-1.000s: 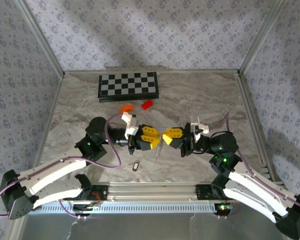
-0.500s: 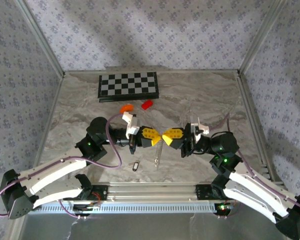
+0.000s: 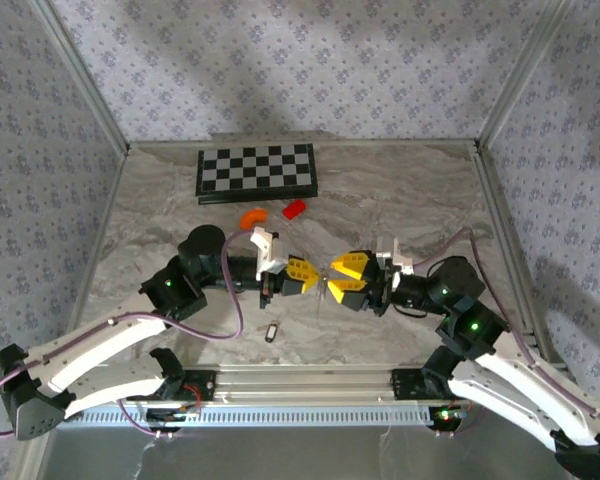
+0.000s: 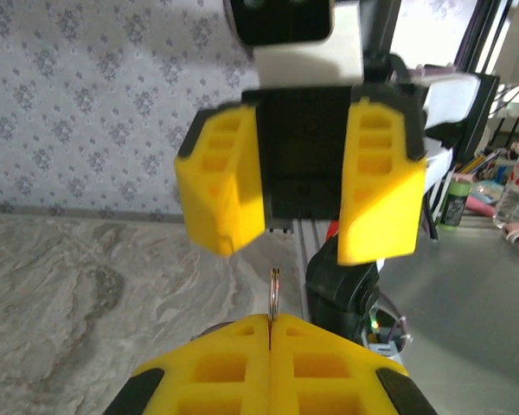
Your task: Put the keys on the keyring
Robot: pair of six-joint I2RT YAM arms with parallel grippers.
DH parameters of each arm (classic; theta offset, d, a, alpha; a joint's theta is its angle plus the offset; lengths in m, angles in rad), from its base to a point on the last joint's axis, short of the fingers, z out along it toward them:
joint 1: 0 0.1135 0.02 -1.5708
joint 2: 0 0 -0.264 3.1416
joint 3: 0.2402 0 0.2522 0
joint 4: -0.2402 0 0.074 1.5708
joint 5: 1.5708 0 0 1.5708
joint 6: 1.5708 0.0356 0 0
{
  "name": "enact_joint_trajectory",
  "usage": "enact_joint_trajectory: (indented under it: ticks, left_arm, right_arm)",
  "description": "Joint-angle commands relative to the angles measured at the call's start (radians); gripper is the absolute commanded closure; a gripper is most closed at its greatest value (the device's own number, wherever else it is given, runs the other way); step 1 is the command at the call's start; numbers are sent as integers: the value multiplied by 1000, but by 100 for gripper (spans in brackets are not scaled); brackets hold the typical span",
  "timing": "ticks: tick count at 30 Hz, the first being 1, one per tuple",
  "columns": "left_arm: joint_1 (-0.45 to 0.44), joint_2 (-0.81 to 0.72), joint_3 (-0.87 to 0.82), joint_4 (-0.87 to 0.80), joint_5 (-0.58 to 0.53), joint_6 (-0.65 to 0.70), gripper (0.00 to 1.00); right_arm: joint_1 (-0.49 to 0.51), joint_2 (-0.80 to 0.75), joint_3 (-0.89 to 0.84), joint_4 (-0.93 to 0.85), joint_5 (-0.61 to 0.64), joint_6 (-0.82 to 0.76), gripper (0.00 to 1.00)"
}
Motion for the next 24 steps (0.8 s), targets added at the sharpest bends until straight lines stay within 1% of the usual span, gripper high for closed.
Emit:
enact_joint_trajectory:
  ticks: [1,6,9,13,18,24]
  left_arm:
    - [-7,-12,60,-91,-22,84,100]
    - [-37,14,105,-202,-79,152,100]
    - [-51,29,119,-229,-103,168,100]
    - [-74,49,139,-279,-150,195,100]
    - [-98,68,145,-307,-218,226,100]
    - [-124,89,166,-347,-257,258,100]
  right_arm:
    - [33,-11,87,-245,78,-146,57]
    - [79,11,159,-394,157,-228,60]
    - [108,39,185,-455,195,-255,62]
    - [144,64,209,-500,244,-287,64]
    - [166,74,240,-562,326,-312,66]
    - [188,93,268,-623,367,-337,67]
